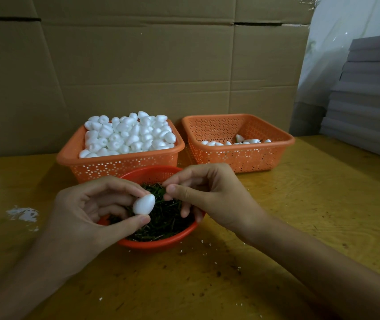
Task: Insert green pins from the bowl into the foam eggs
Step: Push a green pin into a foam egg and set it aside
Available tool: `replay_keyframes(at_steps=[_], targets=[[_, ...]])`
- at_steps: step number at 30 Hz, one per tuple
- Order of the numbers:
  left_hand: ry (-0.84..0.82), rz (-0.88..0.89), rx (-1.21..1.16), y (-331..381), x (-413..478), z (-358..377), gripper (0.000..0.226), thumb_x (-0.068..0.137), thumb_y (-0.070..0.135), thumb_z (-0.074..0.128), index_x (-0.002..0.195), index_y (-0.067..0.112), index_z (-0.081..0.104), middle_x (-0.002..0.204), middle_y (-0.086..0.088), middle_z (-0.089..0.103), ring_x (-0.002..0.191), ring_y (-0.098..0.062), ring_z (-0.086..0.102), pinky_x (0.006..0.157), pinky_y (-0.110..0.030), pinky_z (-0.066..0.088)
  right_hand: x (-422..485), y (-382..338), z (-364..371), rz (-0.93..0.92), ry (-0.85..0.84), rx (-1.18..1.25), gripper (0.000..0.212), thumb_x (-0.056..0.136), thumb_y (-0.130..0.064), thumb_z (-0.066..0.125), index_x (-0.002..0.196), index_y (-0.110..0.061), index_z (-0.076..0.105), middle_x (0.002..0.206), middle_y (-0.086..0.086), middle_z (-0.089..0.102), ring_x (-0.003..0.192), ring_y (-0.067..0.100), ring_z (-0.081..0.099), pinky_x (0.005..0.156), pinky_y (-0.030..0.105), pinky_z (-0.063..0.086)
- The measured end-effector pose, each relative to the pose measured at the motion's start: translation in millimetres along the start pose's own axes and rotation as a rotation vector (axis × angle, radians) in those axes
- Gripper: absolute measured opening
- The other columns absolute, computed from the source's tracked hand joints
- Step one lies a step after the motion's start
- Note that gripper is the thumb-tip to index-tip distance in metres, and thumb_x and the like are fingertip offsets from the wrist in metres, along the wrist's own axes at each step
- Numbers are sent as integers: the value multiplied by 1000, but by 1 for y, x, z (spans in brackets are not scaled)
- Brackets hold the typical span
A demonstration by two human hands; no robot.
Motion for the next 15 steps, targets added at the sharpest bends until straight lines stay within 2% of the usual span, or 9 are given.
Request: replay_keyframes(at_steps=[3, 11, 15], targets=[[18, -22, -38, -1, 0, -2, 42, 63, 32, 93, 102, 26, 78, 102, -5, 80, 85, -24, 79, 72, -26, 63, 0, 0, 0, 8, -2, -2, 12, 95, -4, 71, 105, 2, 74, 92, 17, 78, 56, 14, 63, 44, 21, 47], [6, -65, -101, -3, 2, -2, 53, 65, 33, 92, 116, 29, 75, 109, -11, 75, 87, -32, 80, 72, -26, 62, 0, 0, 1, 6, 1, -10, 9, 95, -5, 71, 103, 0, 74, 92, 16, 78, 56, 15, 63, 44, 21, 47], [14, -103, -147, 1, 2, 0, 57, 65, 51, 95, 114, 28, 76, 110, -12, 73, 87, -36, 80, 65, -28, 63, -1, 2, 2, -5, 5, -31, 8, 96, -9, 72, 103, -4, 74, 92, 10, 79, 59, 17, 65, 45, 22, 48]])
Point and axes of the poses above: each hand's wrist, its own x-axis towards the middle knuckle, its own z-axis out of the palm, y = z × x, the point moved 4 cm from there along x, towards the middle knuckle
